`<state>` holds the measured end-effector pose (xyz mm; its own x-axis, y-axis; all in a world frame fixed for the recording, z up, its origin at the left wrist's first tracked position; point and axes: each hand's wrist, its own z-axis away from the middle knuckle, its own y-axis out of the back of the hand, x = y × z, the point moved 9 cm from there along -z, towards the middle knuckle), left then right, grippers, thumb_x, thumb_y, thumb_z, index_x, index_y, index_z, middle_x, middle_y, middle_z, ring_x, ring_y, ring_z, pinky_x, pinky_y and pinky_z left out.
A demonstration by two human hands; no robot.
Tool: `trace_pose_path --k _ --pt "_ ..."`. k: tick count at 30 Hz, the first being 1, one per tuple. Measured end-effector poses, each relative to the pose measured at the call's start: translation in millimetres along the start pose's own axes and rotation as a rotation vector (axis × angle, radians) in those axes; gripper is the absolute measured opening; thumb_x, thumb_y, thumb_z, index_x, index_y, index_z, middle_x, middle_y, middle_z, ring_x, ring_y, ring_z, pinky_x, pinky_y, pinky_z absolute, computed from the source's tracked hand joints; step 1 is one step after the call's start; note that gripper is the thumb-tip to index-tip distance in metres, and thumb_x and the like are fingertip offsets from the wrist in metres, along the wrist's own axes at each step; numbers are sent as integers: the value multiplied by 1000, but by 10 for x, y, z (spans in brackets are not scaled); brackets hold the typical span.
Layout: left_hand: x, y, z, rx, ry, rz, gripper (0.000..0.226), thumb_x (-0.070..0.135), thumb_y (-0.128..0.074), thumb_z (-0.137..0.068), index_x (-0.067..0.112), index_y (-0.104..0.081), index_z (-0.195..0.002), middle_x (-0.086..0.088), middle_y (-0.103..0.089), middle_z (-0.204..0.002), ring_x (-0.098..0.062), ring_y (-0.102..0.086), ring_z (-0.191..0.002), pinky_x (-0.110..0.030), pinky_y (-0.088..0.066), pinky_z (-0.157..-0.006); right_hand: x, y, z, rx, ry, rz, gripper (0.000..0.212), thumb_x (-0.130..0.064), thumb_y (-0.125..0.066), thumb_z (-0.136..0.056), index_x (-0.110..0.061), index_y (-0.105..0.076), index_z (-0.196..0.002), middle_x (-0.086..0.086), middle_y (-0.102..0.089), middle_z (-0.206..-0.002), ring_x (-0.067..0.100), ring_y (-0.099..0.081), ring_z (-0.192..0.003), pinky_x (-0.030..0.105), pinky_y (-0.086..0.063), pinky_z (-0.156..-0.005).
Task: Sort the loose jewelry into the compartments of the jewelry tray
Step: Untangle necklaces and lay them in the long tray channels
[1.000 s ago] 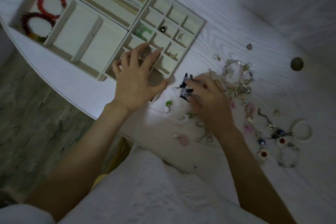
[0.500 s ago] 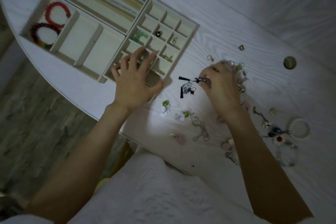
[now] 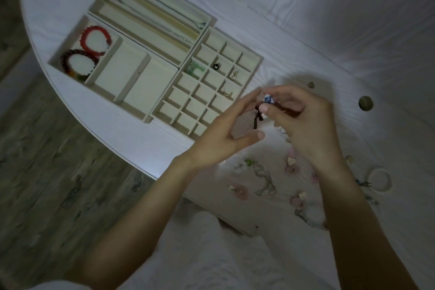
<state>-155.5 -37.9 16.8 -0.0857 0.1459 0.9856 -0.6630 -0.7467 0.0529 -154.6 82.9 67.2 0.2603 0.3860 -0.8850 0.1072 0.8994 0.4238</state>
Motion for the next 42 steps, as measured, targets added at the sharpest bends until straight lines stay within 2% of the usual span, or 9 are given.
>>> trace_pose_path --k 4,7,14,20,27,30,33,37,42 --pt "11 239 -68 162 -74 -23 33 14 -57 -95 10 -54 -128 12 -62 -104 -1 -60 -97 -23 -47 -88 -25 -102 -84 -6 -61 -81 12 -15 -69 -84 -23 -63 -89 -5 -71 -85 7 -67 -77 18 -48 -57" --pt "-171 340 -68 262 5 -11 19 23 -61 -93 21 -64 -112 10 -57 -74 -5 -57 -73 -24 -44 -68 111 -121 -90 32 -114 -74 11 -14 -66 -87 -22 -58 -87 -2 -70 -82 4 -65 -70 16 -46 -54" --pt "-379 189 -105 190 113 27 35 8 -70 -85 21 -61 -116 0 -72 -88 -9 -71 -75 -26 -56 -73 592 -3 21 148 -226 -81 8 -5 -58 -91 -12 -54 -91 1 -64 -80 -5 -58 -59 9 -42 -54" --pt "-499 215 -164 211 164 -70 12 8 -67 -87 7 -71 -99 3 -70 -83 -6 -69 -68 -15 -53 -65 924 311 156 312 -341 -101 13 -8 -55 -93 -18 -50 -87 -3 -63 -78 3 -61 -64 24 -53 -65" --pt "-170 -79 -207 81 -188 -813 31 30 -64 -85 12 -71 -109 -9 -69 -107 -26 -64 -94 -30 -49 -80 748 314 187 225 -231 -148 20 -4 -59 -90 -23 -63 -86 -1 -68 -80 8 -67 -73 24 -55 -65" --pt "-196 -11 -161 33 -31 -478 61 29 -71 -85 19 -45 -140 -2 -54 -135 -10 -51 -119 -17 -39 -98 585 102 138 109 -196 -202 19 -3 -61 -88 -21 -65 -84 -1 -68 -80 7 -67 -74 19 -53 -63" --pt "-259 61 -43 -25 146 -17 47 13 -66 -89 16 -51 -133 -3 -62 -124 -9 -61 -108 -23 -50 -90 436 -168 71 22 -155 -195 19 -6 -66 -86 -25 -66 -81 -8 -66 -79 8 -66 -75 23 -55 -66" --pt "-350 514 101 201 197 33 20 7 -64 -89 14 -66 -107 2 -72 -90 -8 -67 -81 -24 -53 -71 334 -466 -93 -4 -94 -82 16 -12 -70 -84 -27 -65 -81 -8 -66 -76 12 -64 -73 30 -53 -68" --pt "-422 927 87 387 187 -37 14 8 -67 -87 15 -70 -99 4 -72 -90 -7 -67 -82 -19 -51 -77 319 -663 -273 33 -68 10 9 -12 -71 -82 -20 -66 -81 -5 -66 -72 12 -62 -65 27 -52 -63"
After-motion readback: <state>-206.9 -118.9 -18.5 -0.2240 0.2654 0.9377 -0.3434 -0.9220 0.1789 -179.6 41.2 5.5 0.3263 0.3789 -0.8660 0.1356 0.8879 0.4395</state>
